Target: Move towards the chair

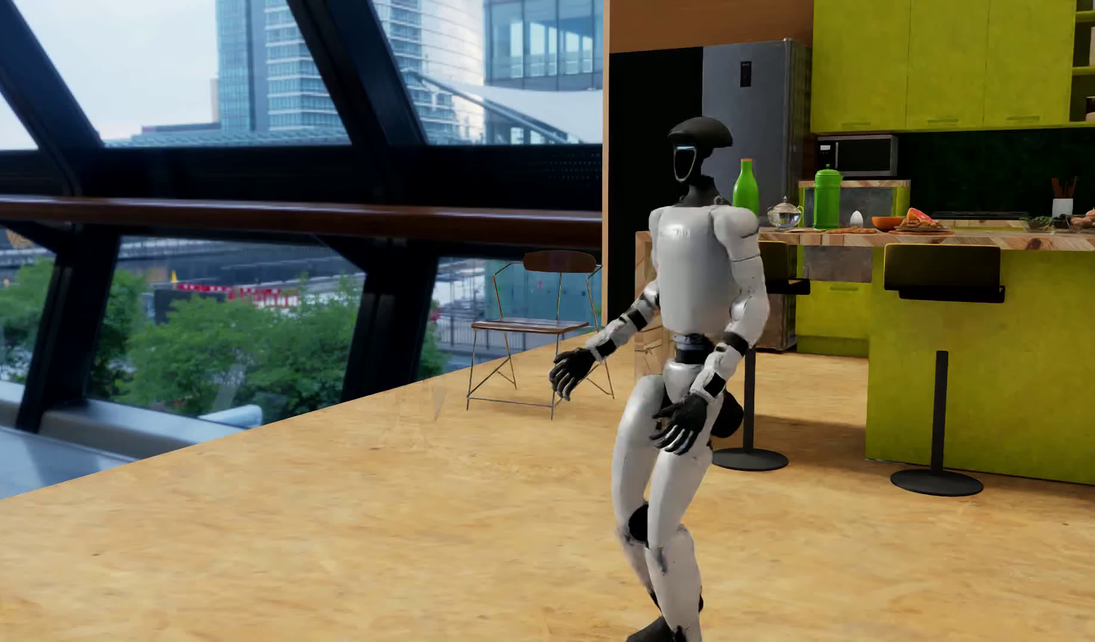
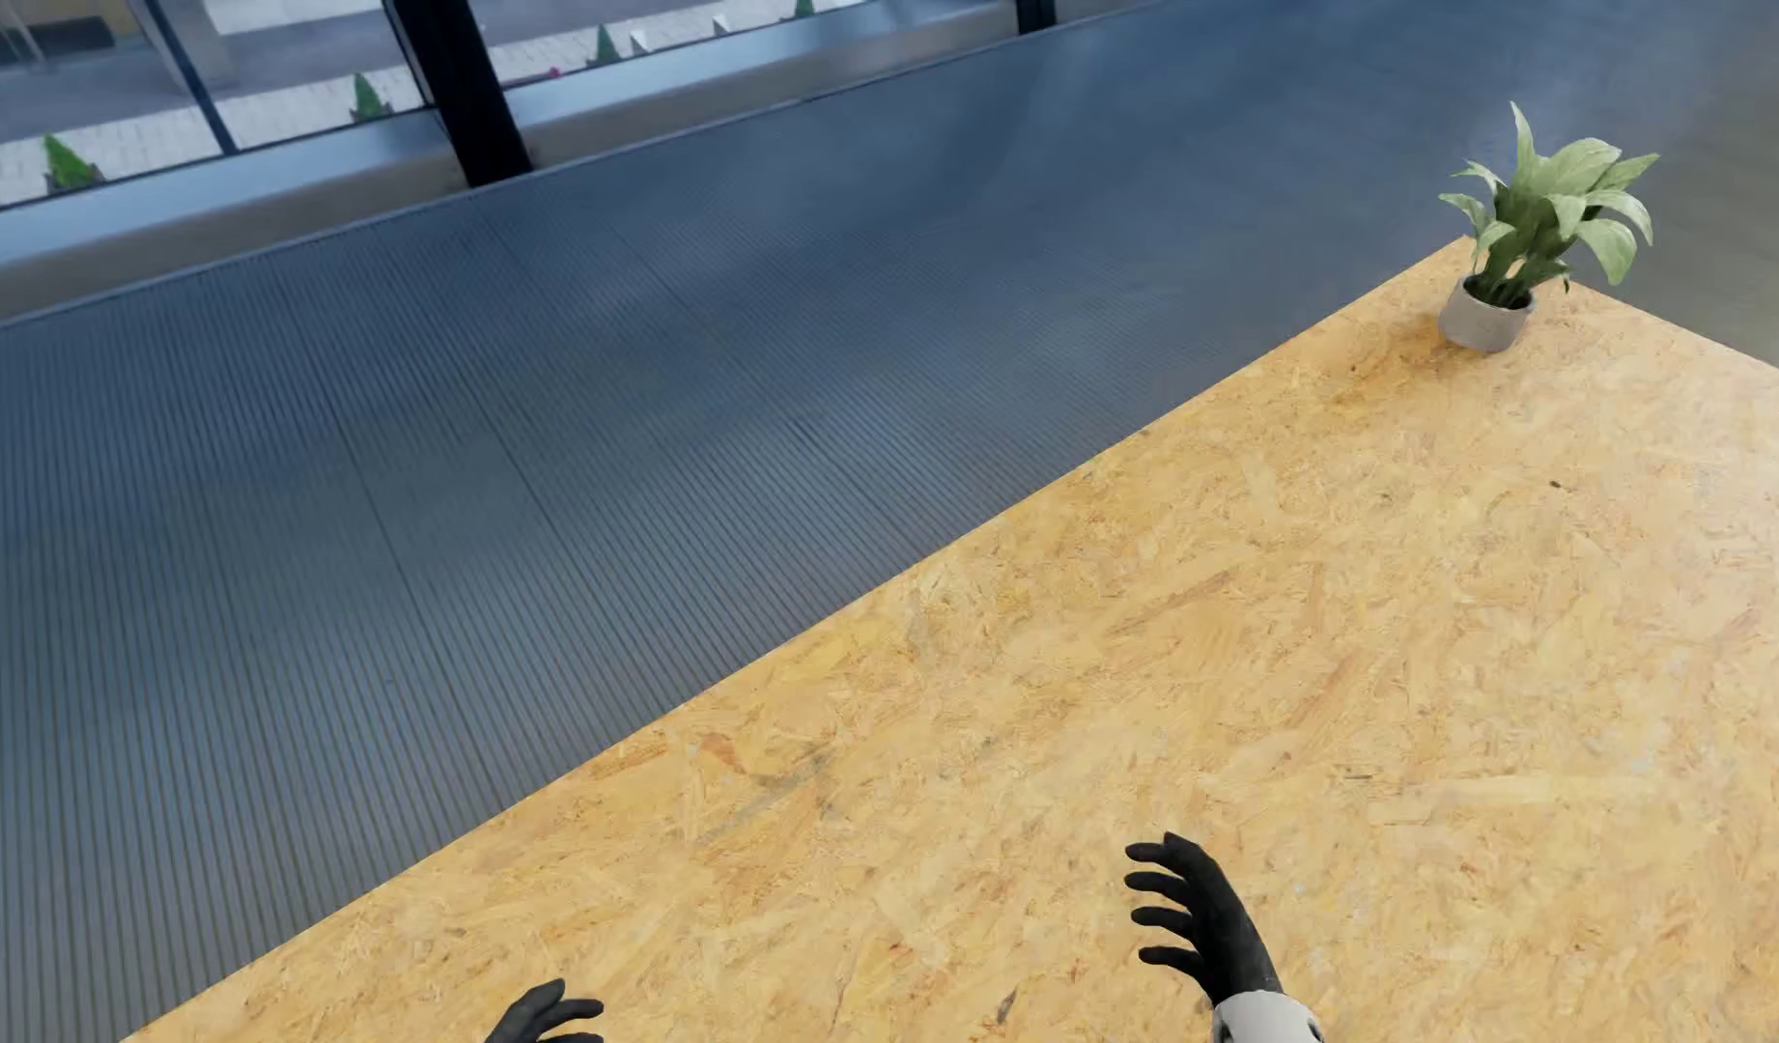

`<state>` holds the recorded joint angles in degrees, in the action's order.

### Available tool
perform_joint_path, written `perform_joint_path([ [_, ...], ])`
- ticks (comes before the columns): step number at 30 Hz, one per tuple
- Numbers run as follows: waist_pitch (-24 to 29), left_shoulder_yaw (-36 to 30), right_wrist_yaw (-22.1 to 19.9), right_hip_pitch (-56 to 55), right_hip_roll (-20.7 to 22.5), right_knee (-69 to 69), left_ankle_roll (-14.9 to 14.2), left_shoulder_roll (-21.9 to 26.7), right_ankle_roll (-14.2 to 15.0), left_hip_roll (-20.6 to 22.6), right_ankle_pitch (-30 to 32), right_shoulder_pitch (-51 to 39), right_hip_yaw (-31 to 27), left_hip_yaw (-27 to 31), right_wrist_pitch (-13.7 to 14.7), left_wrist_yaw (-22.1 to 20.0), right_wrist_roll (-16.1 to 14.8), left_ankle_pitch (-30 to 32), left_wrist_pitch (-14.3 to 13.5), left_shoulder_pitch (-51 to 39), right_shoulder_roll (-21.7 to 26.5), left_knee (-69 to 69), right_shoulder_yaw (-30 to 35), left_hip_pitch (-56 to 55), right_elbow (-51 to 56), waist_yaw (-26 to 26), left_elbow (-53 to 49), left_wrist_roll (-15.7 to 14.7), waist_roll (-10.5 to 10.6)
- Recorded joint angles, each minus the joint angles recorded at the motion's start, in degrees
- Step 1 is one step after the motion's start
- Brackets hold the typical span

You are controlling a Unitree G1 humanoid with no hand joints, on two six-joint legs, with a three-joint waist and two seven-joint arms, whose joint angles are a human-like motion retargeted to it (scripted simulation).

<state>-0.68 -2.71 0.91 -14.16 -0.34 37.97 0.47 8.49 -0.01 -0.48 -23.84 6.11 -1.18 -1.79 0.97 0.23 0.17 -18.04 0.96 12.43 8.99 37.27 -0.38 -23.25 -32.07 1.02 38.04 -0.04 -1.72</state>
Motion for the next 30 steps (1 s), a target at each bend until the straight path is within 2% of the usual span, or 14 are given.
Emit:
perform_joint_path([
  [2,-1.4,-2.5,-0.1,-7.9,-0.7,12.3,-4.0,2.5,0.2,-3.3,-7.9,2.8,0.8,-1.4,0.2,0.8,1.3,-12.7,1.7,-0.8,0.9,13.4,-0.9,-6.6,-5.1,4.8,-1.3,-0.6,1.1],
  [5,-1.4,-3.7,0.4,-11.7,-1.7,18.0,-9.8,3.4,0.2,-4.4,-17.6,12.2,0.6,-2.4,-7.1,-0.3,-2.0,-13.7,4.1,-6.7,-0.2,15.9,-1.9,-7.5,-2.9,11.5,-3.0,-0.5,2.7],
  [7,-0.7,-1.8,-0.6,-12.1,-3.8,20.3,-4.5,0.7,-1.9,-2.5,-20.2,16.1,0.8,-2.2,-12.5,-2.7,-6.4,-8.2,0.5,-11.7,0.3,14.2,-0.9,-7.6,-1.4,9.9,-4.5,0.3,1.7],
  [9,0.5,-4.6,-2.7,-12.6,-4.2,20.6,2.5,1.4,2.4,-2.9,-18.2,12.0,1.4,-2.2,-15.2,-5.5,-9.5,-6.2,-5.1,-10.5,1.9,14.1,-0.7,-7.9,-2.4,6.2,-4.5,2.0,1.4],
  [11,-0.5,-1.1,-4.2,-13.4,-2.3,18.3,3.5,0.0,2.4,-2.8,-12.2,7.8,1.8,2.6,-10.9,-7.3,-8.2,-13.9,-5.8,-3.5,2.0,24.7,0.4,-9.8,-6.7,2.0,-2.8,4.5,4.1],
  [13,-1.4,-1.5,-3.1,-13.6,-0.7,17.5,1.8,1.5,0.5,-4.2,-11.2,7.6,0.0,4.6,-5.1,-7.4,-5.7,-17.8,0.2,2.3,0.6,18.0,0.9,-3.5,-4.6,2.7,-3.8,4.3,5.8],
  [16,0.3,-4.3,-0.9,-12.3,-3.1,16.5,-15.5,1.9,-2.5,-7.0,-8.2,9.6,-1.5,-2.7,-1.8,-7.5,-3.6,-11.1,7.5,-2.8,-2.7,10.5,1.3,3.4,-2.6,13.3,-6.1,-0.1,3.2],
  [17,0.3,-3.7,-0.8,-11.4,-3.8,16.3,-14.0,0.9,5.2,-8.0,-10.8,11.8,-0.6,-3.4,-2.3,-7.3,-3.6,-12.1,7.4,-8.9,1.4,10.1,2.7,4.6,-5.3,14.2,-7.0,-2.2,3.2],
  [19,0.3,-3.9,-3.2,-7.7,-3.7,14.1,-4.6,0.0,1.6,-8.0,-9.0,13.6,0.7,-2.6,-5.2,-6.4,-4.9,-12.4,-0.1,-11.0,3.2,11.1,2.1,7.0,-7.2,13.9,-8.8,-3.8,1.6],
  [21,0.9,-3.0,-6.5,-3.8,-2.2,11.0,-2.6,-1.2,1.5,-6.9,-10.1,12.5,-0.7,2.6,-5.7,-5.0,-5.6,0.4,-5.9,-7.6,3.1,28.1,4.1,-1.6,-6.6,8.3,-4.0,-1.6,2.1],
  [25,0.7,2.6,-6.0,4.1,-0.3,6.7,-7.5,4.4,1.2,-6.1,-11.8,0.5,-3.3,5.1,-6.0,-2.1,-3.7,-6.0,-0.4,5.3,-1.7,13.1,2.8,-7.6,-1.3,1.3,-1.4,4.4,5.7],
  [27,2.4,2.1,0.1,-5.7,-2.3,27.2,-6.5,6.7,-7.8,-6.2,0.4,1.1,-0.4,0.6,-5.9,-4.2,-3.1,-9.6,1.6,1.1,-1.5,10.8,4.2,-1.2,-5.2,5.8,-0.3,2.2,0.7],
  [29,3.9,-0.7,4.8,-13.9,-2.6,28.7,-7.6,5.6,-4.5,-7.1,-2.1,9.9,6.0,-2.4,-7.5,-7.7,-3.2,-11.9,4.6,-10.0,2.0,5.0,-0.2,7.4,-3.3,13.6,-6.9,-1.4,-3.5],
  [30,3.7,-1.1,3.4,-16.1,-2.2,20.5,-8.8,3.3,-3.4,-7.0,-4.2,12.7,5.8,-2.7,-8.6,-8.7,-1.4,-9.8,0.9,-14.8,2.9,11.8,0.5,6.7,-3.0,16.6,-6.2,-2.4,-5.7],
])
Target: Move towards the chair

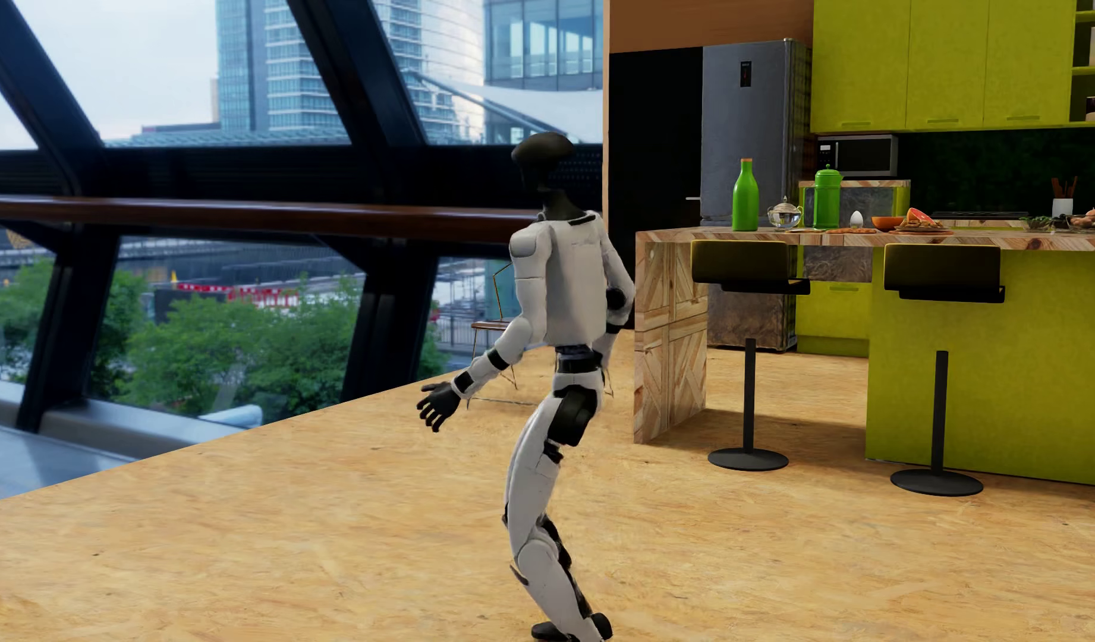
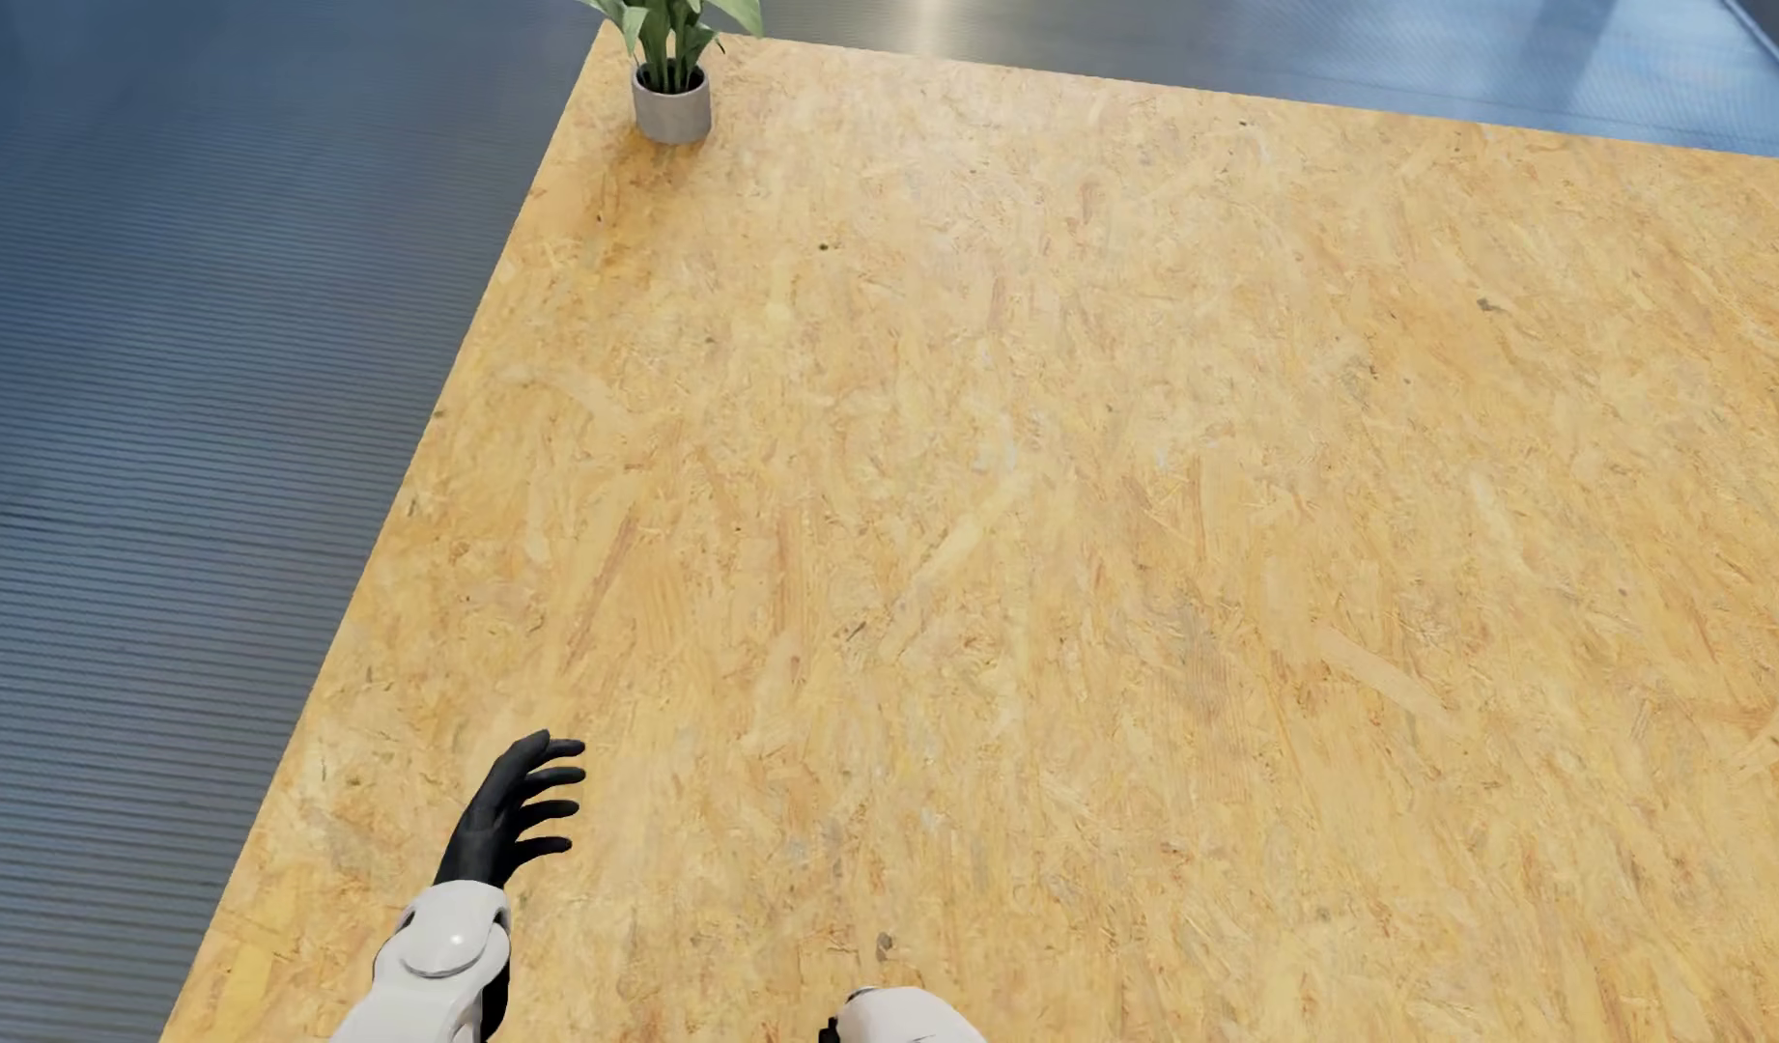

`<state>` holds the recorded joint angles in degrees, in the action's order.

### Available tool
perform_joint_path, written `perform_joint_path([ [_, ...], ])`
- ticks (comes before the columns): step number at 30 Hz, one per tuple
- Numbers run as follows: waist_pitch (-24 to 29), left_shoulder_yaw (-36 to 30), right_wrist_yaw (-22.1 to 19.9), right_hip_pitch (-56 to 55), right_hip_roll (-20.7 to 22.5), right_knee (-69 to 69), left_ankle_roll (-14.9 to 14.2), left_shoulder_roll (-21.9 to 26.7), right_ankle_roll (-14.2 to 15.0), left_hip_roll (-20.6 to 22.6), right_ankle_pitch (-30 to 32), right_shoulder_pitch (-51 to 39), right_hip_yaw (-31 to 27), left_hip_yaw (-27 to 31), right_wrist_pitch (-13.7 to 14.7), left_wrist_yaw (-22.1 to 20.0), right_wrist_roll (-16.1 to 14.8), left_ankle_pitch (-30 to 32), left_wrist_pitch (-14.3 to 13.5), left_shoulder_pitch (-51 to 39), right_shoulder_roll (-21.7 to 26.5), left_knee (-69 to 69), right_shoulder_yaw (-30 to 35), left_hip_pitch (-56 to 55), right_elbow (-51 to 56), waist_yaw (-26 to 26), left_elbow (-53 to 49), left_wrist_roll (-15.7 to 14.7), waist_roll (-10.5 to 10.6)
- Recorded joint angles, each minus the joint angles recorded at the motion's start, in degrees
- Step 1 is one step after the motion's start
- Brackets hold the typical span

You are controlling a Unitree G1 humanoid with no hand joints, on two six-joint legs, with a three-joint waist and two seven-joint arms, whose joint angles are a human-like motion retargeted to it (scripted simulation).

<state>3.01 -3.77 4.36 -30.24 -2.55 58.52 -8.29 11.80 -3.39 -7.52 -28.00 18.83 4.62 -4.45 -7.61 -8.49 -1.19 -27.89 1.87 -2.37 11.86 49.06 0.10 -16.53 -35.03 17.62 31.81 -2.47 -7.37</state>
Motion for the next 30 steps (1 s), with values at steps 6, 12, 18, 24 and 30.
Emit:
perform_joint_path([
  [6,2.3,0.3,-10.5,8.4,5.7,7.0,0.2,1.5,-2.3,2.9,-2.5,-7.1,-3.9,6.0,0.2,6.9,-1.3,9.4,-11.3,12.6,-4.2,5.4,5.0,-21.7,0.0,-8.5,6.4,7.8,9.2],
  [12,-0.6,-2.3,-3.7,-3.1,0.3,-2.9,1.6,-4.1,-1.2,1.0,4.9,-5.8,-0.5,0.7,3.3,-0.5,0.7,10.1,-1.9,1.5,-0.7,19.2,4.9,-11.9,-5.0,-6.7,2.9,1.8,4.4],
  [18,-3.0,1.1,-8.8,13.8,6.0,-9.7,-1.1,-1.1,0.3,3.0,-5.8,-7.5,-6.3,3.7,6.2,8.1,0.5,7.8,1.7,16.0,-3.0,9.9,4.6,-28.6,-2.1,-16.1,1.5,7.8,13.1],
  [24,1.1,1.6,-1.0,-0.8,1.8,20.1,6.0,1.4,1.9,0.7,5.8,-4.6,-0.9,-1.9,0.0,-3.4,-1.5,12.9,-13.6,7.9,-1.1,-2.8,1.2,-14.9,-1.8,-3.0,4.4,-3.4,2.5],
  [30,-1.7,-2.9,-8.4,4.7,0.2,-5.6,1.1,-5.4,1.8,-0.3,0.4,-1.2,-1.1,3.8,-2.2,3.4,3.2,15.4,-0.9,5.7,-0.3,20.8,5.8,-14.1,-8.1,-8.4,3.0,5.2,3.6],
])
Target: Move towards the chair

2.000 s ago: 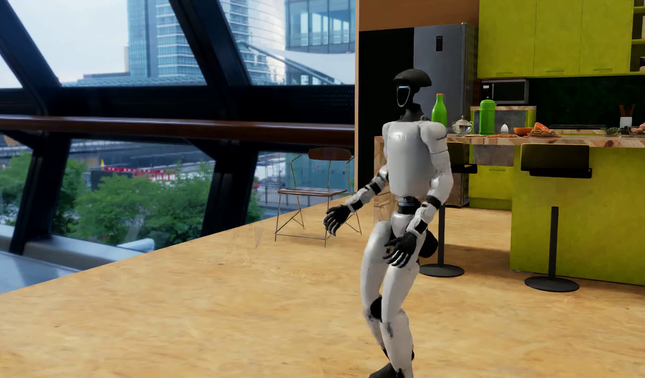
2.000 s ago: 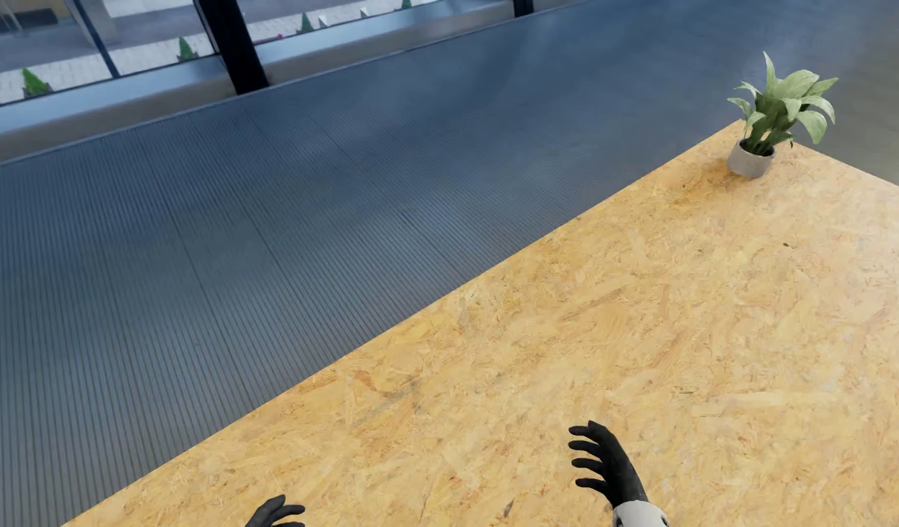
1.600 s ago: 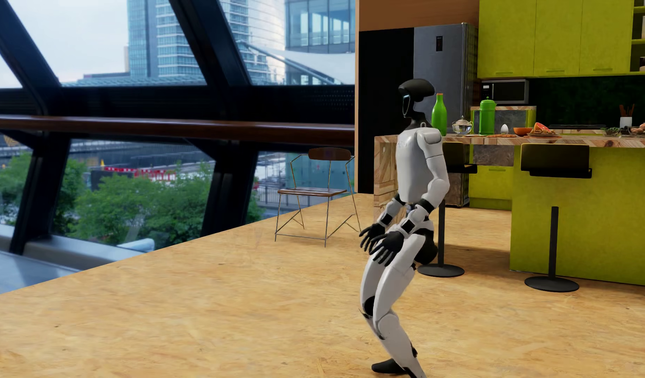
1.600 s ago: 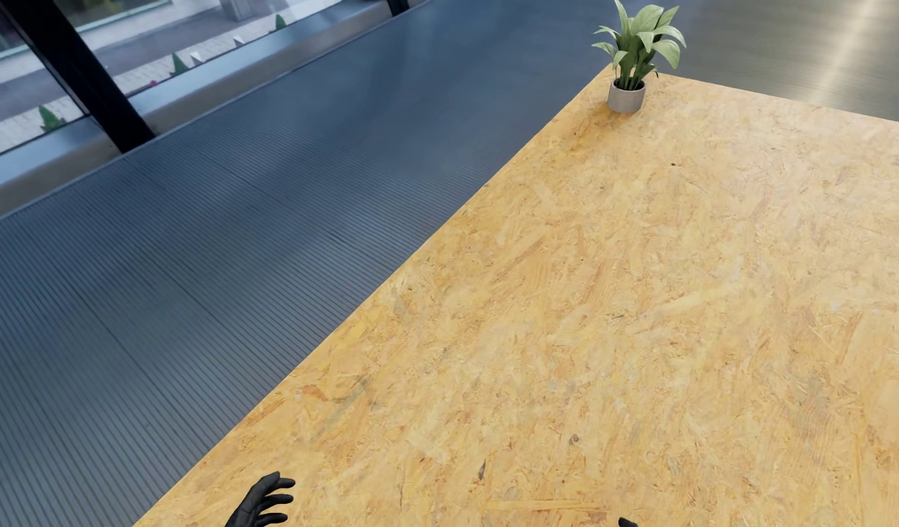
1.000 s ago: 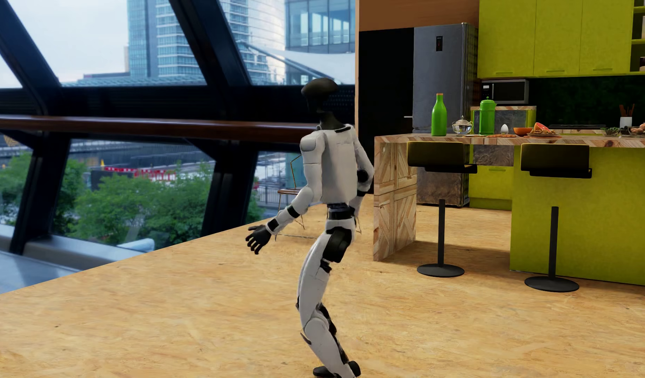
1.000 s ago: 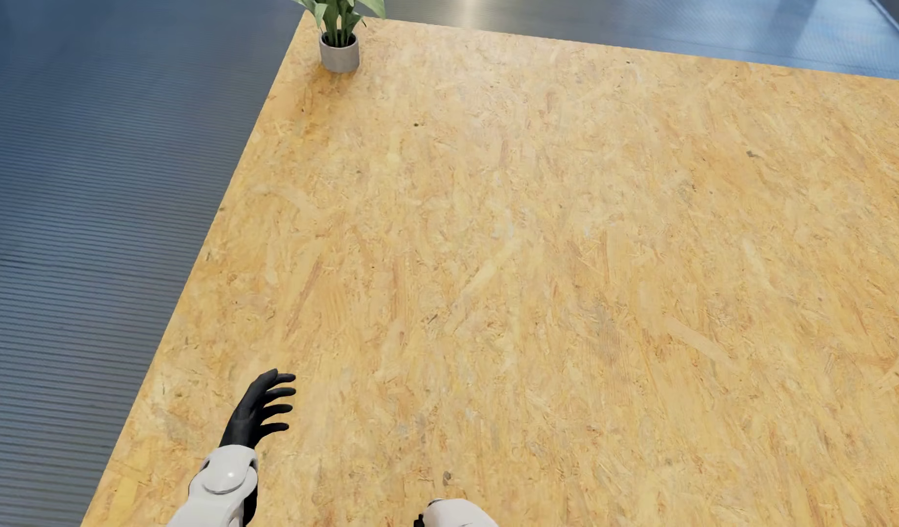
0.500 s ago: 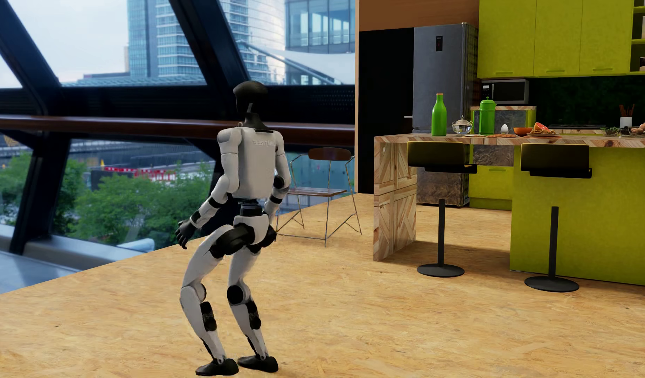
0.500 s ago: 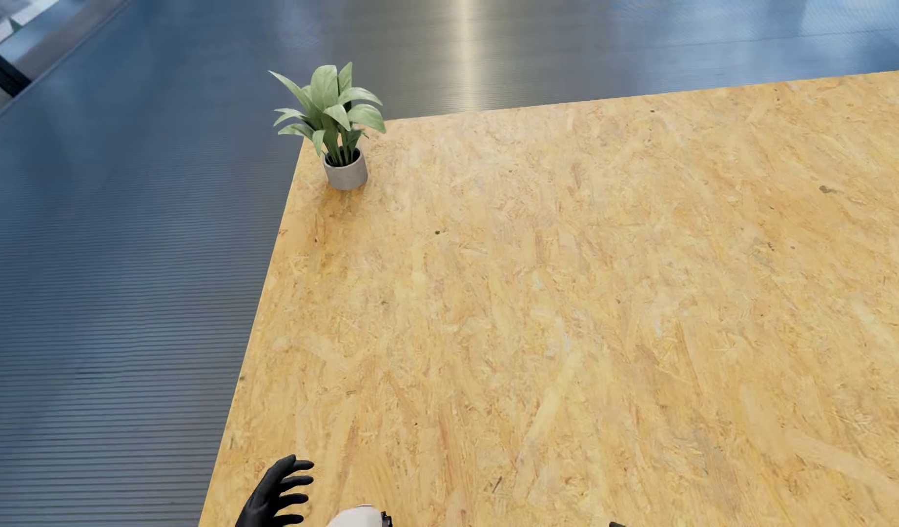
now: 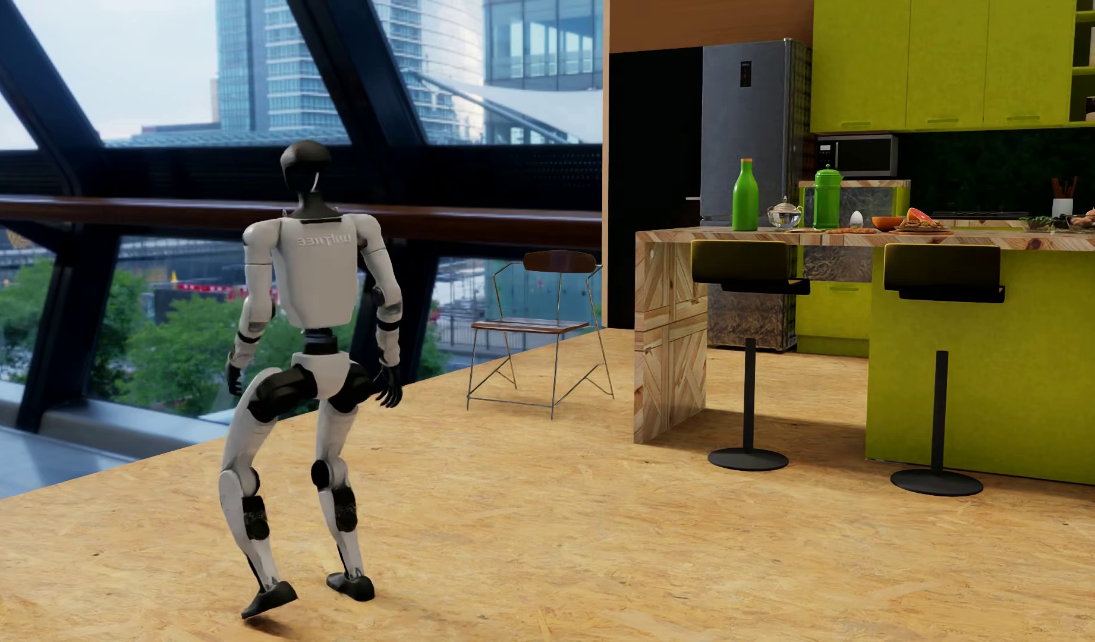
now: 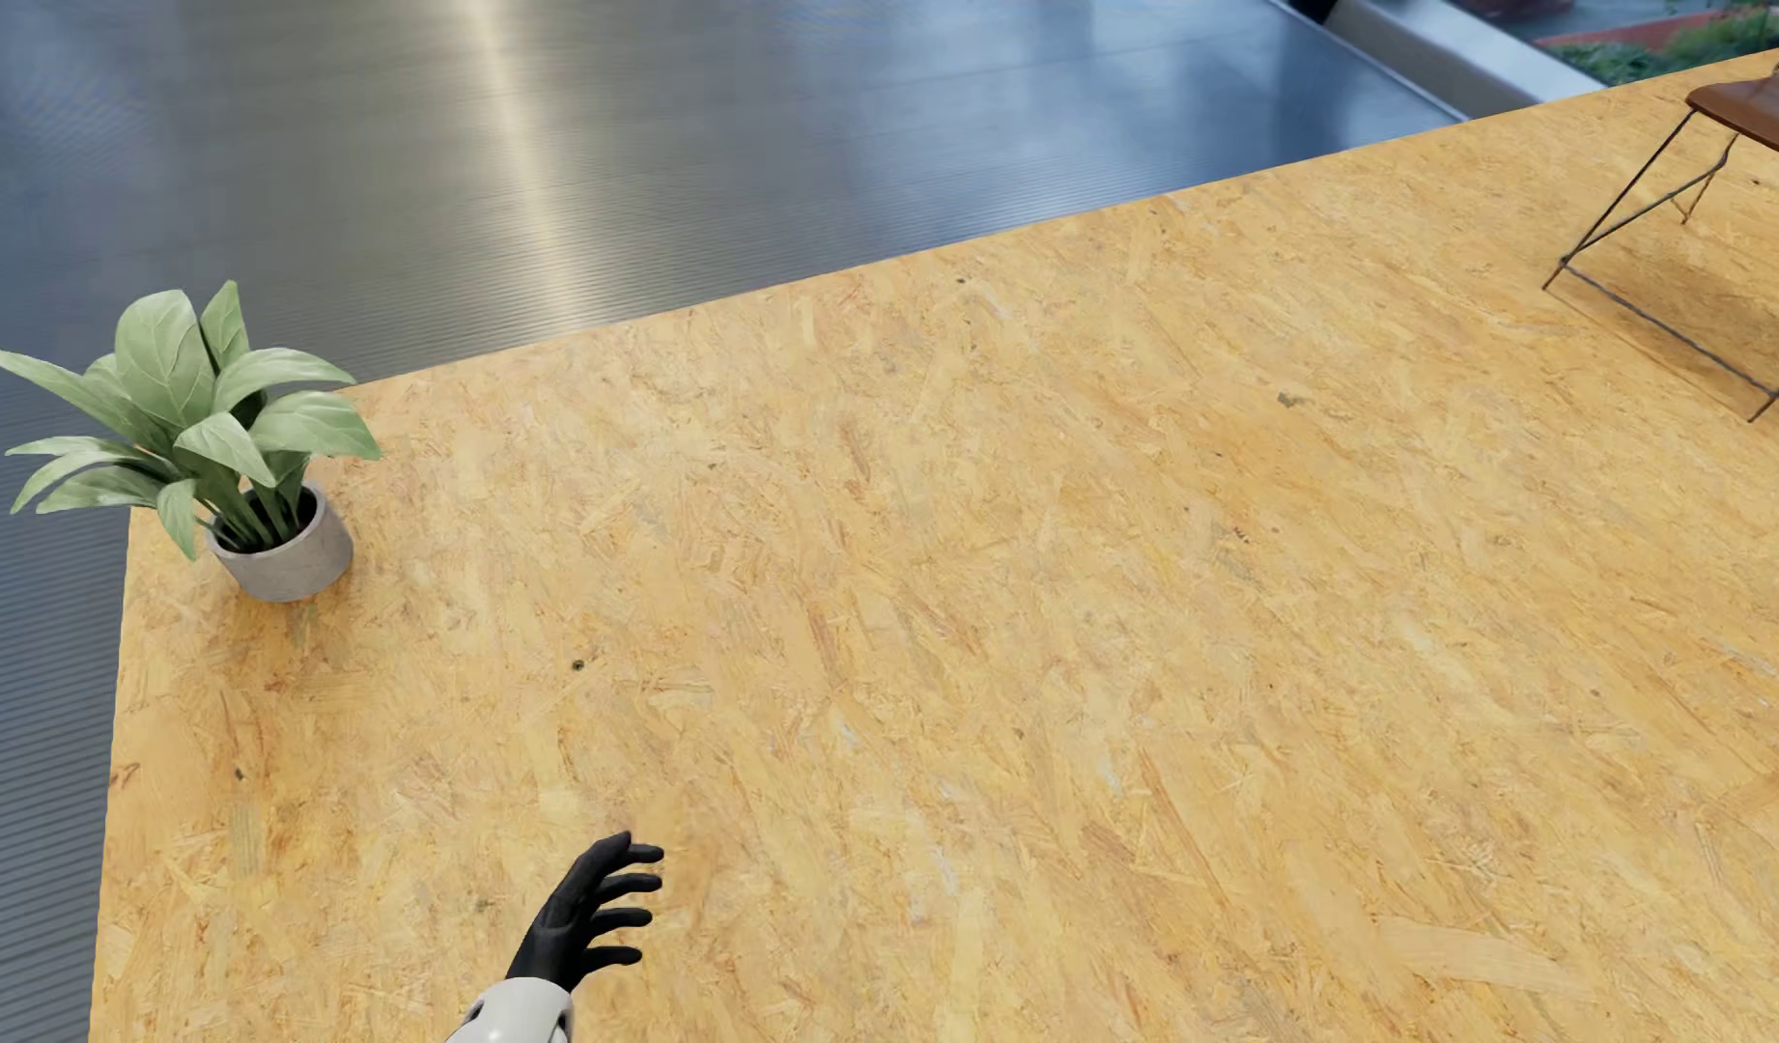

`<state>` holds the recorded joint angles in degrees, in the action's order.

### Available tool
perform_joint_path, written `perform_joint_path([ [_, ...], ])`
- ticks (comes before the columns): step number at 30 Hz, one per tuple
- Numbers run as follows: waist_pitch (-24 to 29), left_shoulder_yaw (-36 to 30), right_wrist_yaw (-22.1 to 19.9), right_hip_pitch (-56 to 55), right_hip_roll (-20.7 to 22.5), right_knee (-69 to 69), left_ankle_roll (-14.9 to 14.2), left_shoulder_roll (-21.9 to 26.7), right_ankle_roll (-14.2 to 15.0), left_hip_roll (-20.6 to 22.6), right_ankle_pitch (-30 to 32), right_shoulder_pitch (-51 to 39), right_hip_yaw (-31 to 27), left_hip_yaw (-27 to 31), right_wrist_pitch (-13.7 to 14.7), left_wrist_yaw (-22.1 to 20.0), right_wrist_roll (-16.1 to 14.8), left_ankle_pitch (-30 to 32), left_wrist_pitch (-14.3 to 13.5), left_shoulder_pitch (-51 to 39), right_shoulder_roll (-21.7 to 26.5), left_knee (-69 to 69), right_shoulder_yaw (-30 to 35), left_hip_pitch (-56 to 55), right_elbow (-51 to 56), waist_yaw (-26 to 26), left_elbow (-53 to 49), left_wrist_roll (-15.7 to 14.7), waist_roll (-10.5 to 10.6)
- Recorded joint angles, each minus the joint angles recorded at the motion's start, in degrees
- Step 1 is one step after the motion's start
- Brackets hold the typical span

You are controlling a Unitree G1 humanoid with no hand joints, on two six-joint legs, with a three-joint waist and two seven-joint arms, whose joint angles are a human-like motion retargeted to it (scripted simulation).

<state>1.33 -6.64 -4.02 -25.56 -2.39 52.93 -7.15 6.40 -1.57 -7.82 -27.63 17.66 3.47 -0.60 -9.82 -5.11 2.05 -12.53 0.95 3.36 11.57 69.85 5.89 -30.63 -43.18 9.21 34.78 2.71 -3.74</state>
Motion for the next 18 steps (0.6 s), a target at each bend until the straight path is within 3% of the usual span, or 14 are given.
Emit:
perform_joint_path([
  [2,-0.8,3.5,-1.9,5.8,2.0,-3.0,-1.3,2.1,1.1,2.6,-3.1,-3.1,-1.4,3.7,4.0,4.0,-2.8,-5.8,0.8,7.4,-0.9,-2.7,-1.8,-6.0,3.9,-6.8,1.0,4.8,7.2],
  [4,-2.4,5.4,-0.2,10.0,2.9,-3.0,-3.0,5.0,2.3,1.5,-7.5,-8.2,-3.5,2.2,8.2,5.6,-3.4,-8.8,0.1,13.2,-2.7,-18.2,-2.1,-7.2,9.1,-7.3,2.7,6.0,11.8],
  [5,-1.2,4.6,2.1,9.7,2.3,2.9,-1.4,7.1,1.3,1.6,-7.2,-11.8,-5.3,0.3,9.6,5.2,-3.7,-4.9,-0.5,13.6,-4.4,-18.1,-0.6,-4.4,8.1,-4.4,3.3,4.7,10.8],
  [6,0.7,5.3,5.7,6.4,1.5,12.0,4.0,8.4,-1.7,1.6,1.0,-11.5,-5.2,-1.8,10.4,3.3,-4.6,-6.7,-0.8,10.3,-3.5,-19.5,-0.5,-0.4,6.4,-2.1,1.9,1.7,8.6],
  [7,1.1,6.0,9.1,2.2,0.1,17.6,2.7,8.9,-4.0,1.6,7.8,-7.6,-4.1,-3.8,10.2,0.6,-5.5,-8.0,-2.0,6.8,-2.9,-21.6,-3.2,3.0,7.3,0.3,1.3,-1.8,5.8],
  [8,1.6,5.9,11.3,-0.5,-1.5,17.8,3.3,7.9,-4.0,1.4,7.0,-4.7,-1.9,-5.4,8.7,-2.2,-5.7,-9.3,-2.5,2.8,-0.3,-23.8,-3.9,6.9,7.2,3.8,-0.3,-5.1,3.3],
  [10,0.2,-0.2,8.9,-2.1,-2.2,3.1,0.7,3.1,-3.5,0.7,0.8,3.3,0.3,-5.6,4.1,-5.2,-3.0,-12.5,-3.7,-4.0,-1.1,-20.9,-5.6,10.1,8.2,7.4,-3.8,-8.1,-0.9],
  [11,-0.3,-1.0,5.8,-0.7,-0.8,1.0,-1.1,-0.4,-0.4,-0.7,-1.6,3.4,0.1,-3.3,2.6,-4.6,-1.8,-7.7,-5.2,-6.0,0.7,-9.1,-0.6,5.4,1.5,6.4,-1.4,-7.5,-1.2],
  [12,0.1,-4.1,2.8,1.7,0.3,0.5,-2.4,0.4,-0.3,1.2,-3.6,2.8,-0.5,0.1,1.0,-2.6,-2.1,-4.8,-6.3,-3.5,0.6,-2.8,-0.1,1.0,-0.9,3.8,0.1,-5.8,-0.4],
  [13,0.5,-3.2,-0.1,4.5,1.4,-1.1,-3.2,1.0,0.0,3.2,-5.0,2.2,-1.2,2.0,-0.3,0.0,-3.4,-6.0,-5.9,0.3,0.0,-1.4,-1.7,-3.1,0.5,0.0,0.1,-3.4,1.3],
  [15,0.8,4.3,-3.7,11.1,4.0,-5.2,-4.1,3.0,0.7,3.9,-7.2,-3.6,-2.6,1.6,0.3,4.6,-5.7,-8.1,-3.8,7.7,-1.9,-9.1,-2.7,-9.4,6.6,-5.9,1.0,1.3,6.1],
  [16,1.1,5.7,-3.4,10.8,4.8,0.6,-4.3,5.1,0.5,3.8,-7.1,-7.5,-3.6,1.8,1.9,5.4,-5.4,-4.7,-3.9,9.9,-3.3,-17.3,-3.1,-8.7,10.2,-5.6,4.2,2.6,7.6],
  [17,1.3,4.8,-1.3,6.1,4.3,12.9,0.6,8.1,-3.4,3.8,-0.1,-9.9,-4.1,0.1,5.0,4.8,-4.6,-5.6,-2.7,9.3,-3.7,-15.9,-0.9,-7.1,8.3,-4.2,5.2,2.6,6.3],
  [18,1.5,5.6,2.3,1.3,3.2,19.5,7.9,9.2,-5.4,3.6,6.9,-10.4,-2.8,-2.3,7.3,2.6,-4.3,-7.9,-3.0,7.7,-3.7,-16.6,-0.3,-4.2,5.6,-2.5,5.9,1.5,4.0],
])
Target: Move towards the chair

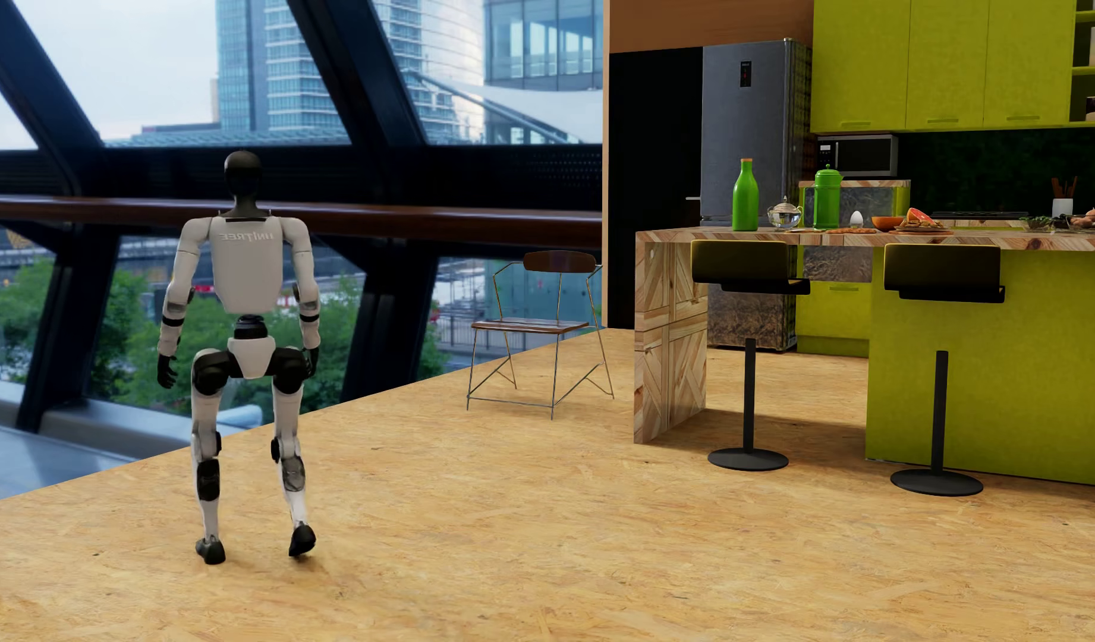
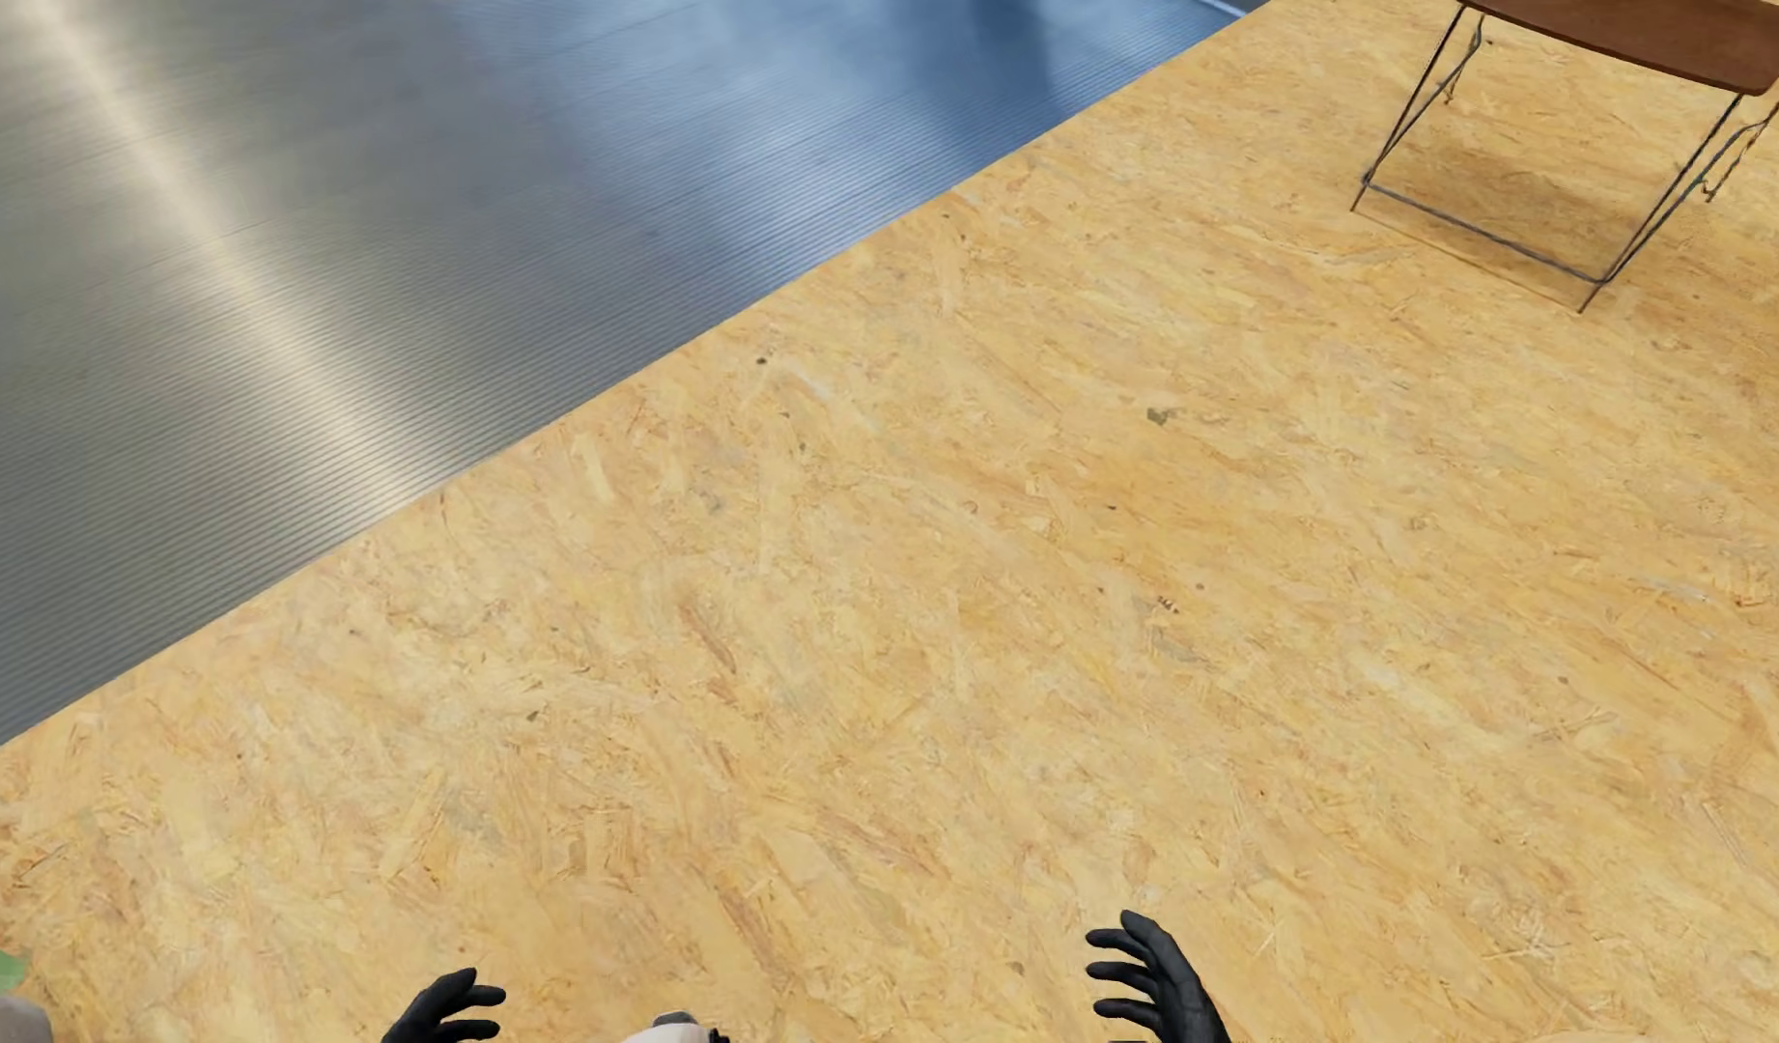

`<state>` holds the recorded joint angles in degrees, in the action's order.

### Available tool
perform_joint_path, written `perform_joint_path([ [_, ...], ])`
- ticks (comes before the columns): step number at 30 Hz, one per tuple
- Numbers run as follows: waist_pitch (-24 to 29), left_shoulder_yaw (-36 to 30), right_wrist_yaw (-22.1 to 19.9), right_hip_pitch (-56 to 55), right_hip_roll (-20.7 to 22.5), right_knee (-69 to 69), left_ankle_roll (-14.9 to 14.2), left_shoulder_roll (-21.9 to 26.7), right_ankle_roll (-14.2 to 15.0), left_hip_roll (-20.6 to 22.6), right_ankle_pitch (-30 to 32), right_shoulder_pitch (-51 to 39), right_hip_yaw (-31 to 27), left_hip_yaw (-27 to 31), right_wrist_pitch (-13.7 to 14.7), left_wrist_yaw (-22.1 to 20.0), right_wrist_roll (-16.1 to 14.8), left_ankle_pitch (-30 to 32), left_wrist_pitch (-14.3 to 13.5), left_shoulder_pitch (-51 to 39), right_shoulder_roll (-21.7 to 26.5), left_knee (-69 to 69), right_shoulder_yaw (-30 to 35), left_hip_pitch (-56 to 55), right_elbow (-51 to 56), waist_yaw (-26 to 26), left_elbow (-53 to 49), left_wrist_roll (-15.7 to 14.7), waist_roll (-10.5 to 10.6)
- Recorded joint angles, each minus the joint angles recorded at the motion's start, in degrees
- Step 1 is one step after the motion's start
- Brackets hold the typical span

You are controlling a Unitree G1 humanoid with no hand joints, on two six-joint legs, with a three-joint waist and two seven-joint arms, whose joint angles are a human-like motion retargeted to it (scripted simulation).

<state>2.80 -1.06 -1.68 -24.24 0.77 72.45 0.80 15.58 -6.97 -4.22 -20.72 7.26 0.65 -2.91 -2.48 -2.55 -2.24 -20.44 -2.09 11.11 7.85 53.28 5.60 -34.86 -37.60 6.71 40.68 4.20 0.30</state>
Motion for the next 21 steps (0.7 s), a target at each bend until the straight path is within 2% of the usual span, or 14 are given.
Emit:
perform_joint_path([
  [2,0.2,-0.3,6.3,-6.9,-2.2,1.3,-4.6,-1.7,3.0,-1.0,-1.5,4.1,3.1,-3.4,1.1,-5.7,-0.3,-3.8,1.1,-3.5,1.4,-3.3,-2.9,7.4,2.6,5.2,-5.2,-3.8,-3.8],
  [3,-0.6,-2.5,7.1,-8.7,-2.3,-3.5,-2.9,-3.4,4.2,-1.2,-4.6,6.4,3.5,-4.5,0.2,-7.6,-0.1,-5.5,0.9,-6.2,1.3,-5.4,-4.5,11.2,3.3,8.1,-6.4,-5.8,-4.9],
  [5,-0.7,-4.7,5.0,-8.9,-3.4,-18.1,-5.7,-7.5,4.8,-2.2,-5.2,9.2,3.3,-5.9,-2.5,-8.4,1.4,-5.3,0.5,-12.2,1.8,4.5,-2.4,12.8,3.1,9.6,-9.5,-8.1,-7.7],
  [7,0.0,-6.0,0.8,-4.4,-0.7,-18.2,-7.7,-8.6,3.3,0.3,-6.6,7.4,2.6,2.0,-3.8,-4.6,2.0,4.9,-2.8,-9.0,4.7,19.3,0.6,1.9,-6.6,3.7,-5.5,-6.1,-3.5],
  [10,-0.7,-1.9,-3.5,4.8,2.5,-21.8,-10.4,-5.8,4.4,0.4,-12.4,6.3,-0.6,4.7,-5.8,2.8,2.0,-1.1,0.9,1.6,-0.4,2.7,-2.1,-6.1,3.0,-3.7,-4.8,0.6,3.8],
  [11,-0.8,-0.8,-2.4,6.6,3.8,-19.6,-12.0,-4.2,3.9,-2.8,-14.6,2.2,-1.6,4.0,-5.5,3.9,2.3,6.4,1.3,2.4,0.4,-3.9,1.0,-5.3,3.6,-2.3,-1.0,1.9,5.8],
  [12,0.1,-1.3,0.2,3.6,2.2,-8.9,-9.5,-1.0,2.2,-2.3,-10.1,-0.3,-1.8,1.9,-4.4,3.1,1.7,6.9,1.4,1.3,-0.9,-3.0,-0.3,-2.9,3.1,0.6,0.0,1.3,3.6],
  [13,0.2,-0.2,3.3,-0.1,0.5,-1.0,-3.8,0.1,1.5,-2.4,-2.2,-0.9,-0.5,-0.3,-2.8,1.0,0.6,4.3,1.2,-0.6,-0.3,-3.0,-0.4,-0.2,0.0,2.1,-0.9,-0.1,1.4],
  [14,0.1,-1.0,6.5,-2.6,-1.7,1.1,-5.6,-1.1,3.6,-2.6,0.7,1.9,1.4,-2.2,-1.4,-2.3,-0.8,2.2,1.0,-2.7,0.5,-4.4,-2.9,3.4,-1.2,3.3,-3.5,-2.1,-0.9],
  [15,0.2,-1.7,7.9,-4.0,-2.3,-0.1,-6.1,-2.2,5.9,-3.1,-2.7,5.1,2.5,-3.5,-1.7,-5.3,-1.8,0.5,0.2,-4.9,1.2,-6.4,-3.8,7.8,0.0,6.1,-5.9,-4.4,-3.1],
  [16,-0.5,-3.3,8.1,-5.1,-2.7,-5.1,-6.7,-4.1,6.1,-3.7,-5.3,7.9,3.1,-4.5,-2.6,-7.7,-2.1,-1.5,-0.3,-6.8,2.3,-7.5,-4.3,11.1,1.8,9.2,-8.6,-6.4,-4.6],
  [17,-1.4,-5.7,7.0,-4.2,-3.8,-17.3,-8.0,-5.8,3.4,-4.0,-7.6,10.8,2.4,-4.5,-3.2,-8.9,-1.7,-4.2,-0.4,-10.6,3.7,-4.3,-4.9,12.1,1.2,9.2,-10.2,-7.4,-6.0],
  [19,-0.8,-5.4,0.6,1.9,-0.7,-19.7,-9.7,-8.9,3.1,-2.6,-11.3,10.5,1.5,3.1,-4.1,-7.3,-0.3,5.5,-3.9,-9.3,4.9,16.5,0.3,3.5,-6.2,4.3,-5.8,-5.3,-3.5],
  [21,-0.6,-1.5,-4.6,8.9,1.0,-24.7,-10.5,-6.7,3.7,0.6,-13.3,7.8,-1.1,4.2,-5.7,-3.0,-0.7,0.1,-1.6,-1.8,2.4,14.8,-1.6,-2.6,-2.1,-1.6,-6.0,-1.5,0.4],
])
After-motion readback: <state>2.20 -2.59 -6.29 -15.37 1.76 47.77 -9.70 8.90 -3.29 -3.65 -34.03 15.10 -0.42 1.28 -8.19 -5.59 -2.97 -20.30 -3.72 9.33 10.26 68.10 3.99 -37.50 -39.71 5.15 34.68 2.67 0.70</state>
